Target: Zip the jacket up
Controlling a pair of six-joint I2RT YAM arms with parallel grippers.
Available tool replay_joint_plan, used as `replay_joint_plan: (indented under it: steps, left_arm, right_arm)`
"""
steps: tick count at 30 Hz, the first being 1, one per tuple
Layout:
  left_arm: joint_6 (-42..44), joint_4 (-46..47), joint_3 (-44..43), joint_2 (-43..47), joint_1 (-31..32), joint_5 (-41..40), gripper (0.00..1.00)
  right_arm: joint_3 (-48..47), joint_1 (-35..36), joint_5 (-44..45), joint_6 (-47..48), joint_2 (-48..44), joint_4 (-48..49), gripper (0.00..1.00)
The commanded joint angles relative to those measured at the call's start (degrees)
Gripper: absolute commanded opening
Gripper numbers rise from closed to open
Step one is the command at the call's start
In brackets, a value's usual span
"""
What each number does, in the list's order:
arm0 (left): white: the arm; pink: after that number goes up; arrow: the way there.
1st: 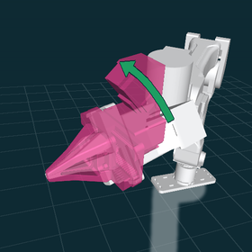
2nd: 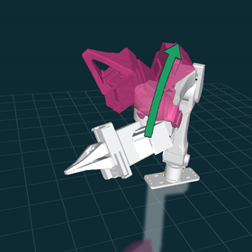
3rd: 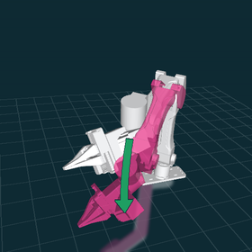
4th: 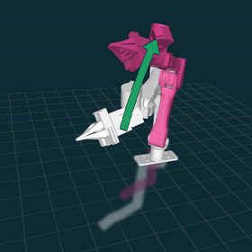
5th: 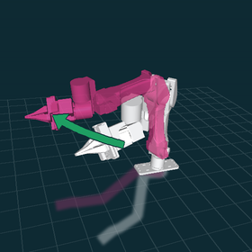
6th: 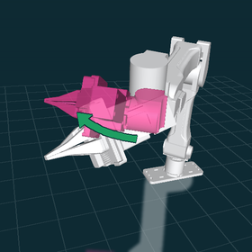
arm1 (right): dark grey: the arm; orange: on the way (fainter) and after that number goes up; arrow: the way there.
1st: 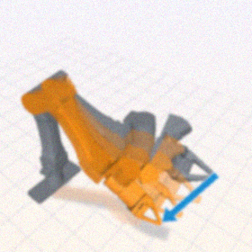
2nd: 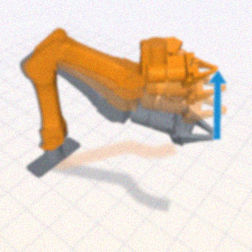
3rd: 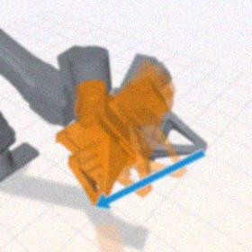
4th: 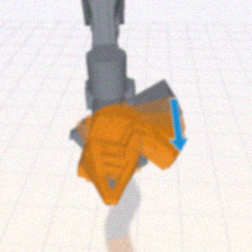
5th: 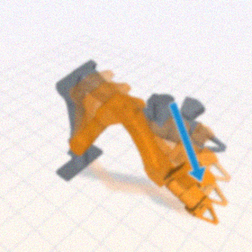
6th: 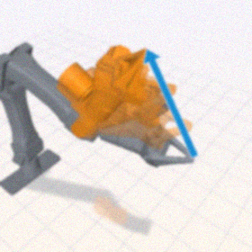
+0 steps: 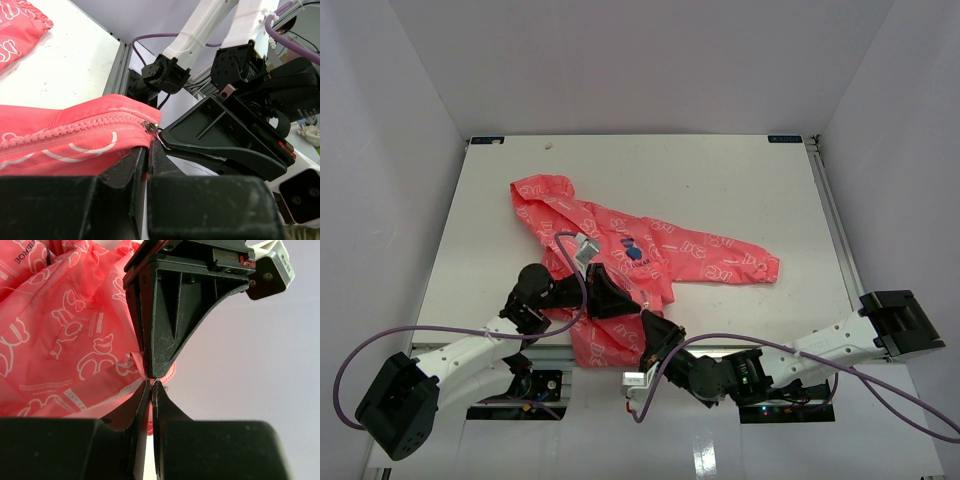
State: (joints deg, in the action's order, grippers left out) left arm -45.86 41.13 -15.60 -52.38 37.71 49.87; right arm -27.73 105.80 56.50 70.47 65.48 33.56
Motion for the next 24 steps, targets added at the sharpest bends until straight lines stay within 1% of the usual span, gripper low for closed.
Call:
replay_joint_plan:
  steps: [1,3,5,7,13,21,24]
  left_arm:
    - [2.5,-1.7,0.5,1.0,0.3,-0.1,0.0]
    - [2.9,-2.3,0.6,1.2,0.3,-0.3,0.0]
    - [3.1,-2.4,0.5,1.4,0.3,-0.7,0.0]
    - [3.1,-2.3,0.5,1.8,0.3,-0.7,0.0]
    - [3.2,-2.5,0.8,2.3,0.3,-0.7,0.0]
    - [4.0,-3.6,0.6,2.3,0.3,-1.1,0.0]
    - [4.1,-3.9,0.2,2.4,0.3,-1.0,0.0]
  right_arm:
    - [-1.7,-1.1,-1.7,-3.3,-4.1,5.0,0.08]
    - [-1.5,-2.5,-2.6,-6.0,-5.6,4.8,0.09]
    - [-2.7,-3.3,-3.9,-10.1,-6.5,-0.7,0.1]
    - [-3.8,-4.2,-5.7,-14.4,-7.1,-4.4,0.1]
    - [-5.6,-8.0,-10.6,-21.4,-8.5,-9.3,0.08]
    - [-7.7,-10.5,-12.5,-26.4,-9.3,-13.2,0.08]
    - [-7.6,-10.7,-12.5,-26.8,-9.8,-13.5,0.1]
